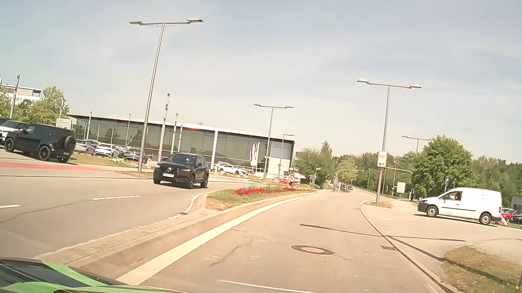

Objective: Follow the waypoints while adhering to traffic rules and regulations

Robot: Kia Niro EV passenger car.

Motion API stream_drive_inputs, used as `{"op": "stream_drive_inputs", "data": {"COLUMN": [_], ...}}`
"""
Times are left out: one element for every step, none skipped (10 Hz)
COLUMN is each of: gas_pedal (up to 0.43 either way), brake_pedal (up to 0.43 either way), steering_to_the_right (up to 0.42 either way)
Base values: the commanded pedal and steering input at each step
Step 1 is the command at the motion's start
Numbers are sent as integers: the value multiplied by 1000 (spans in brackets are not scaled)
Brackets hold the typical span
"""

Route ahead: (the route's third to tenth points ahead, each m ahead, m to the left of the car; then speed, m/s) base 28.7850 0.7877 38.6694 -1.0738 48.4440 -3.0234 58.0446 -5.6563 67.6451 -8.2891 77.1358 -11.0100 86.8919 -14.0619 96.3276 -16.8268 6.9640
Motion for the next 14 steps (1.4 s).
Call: {"op": "stream_drive_inputs", "data": {"gas_pedal": [130, 110, 98, 87, 79, 79, 79, 79, 79, 79, 79, 79, 79, 79], "brake_pedal": [0, 0, 0, 0, 0, 0, 0, 0, 0, 0, 0, 0, 0, 0], "steering_to_the_right": [19, 19, 19, 19, 19, 19, 19, 20, 21, 22, 22, 24, 25, 23]}}
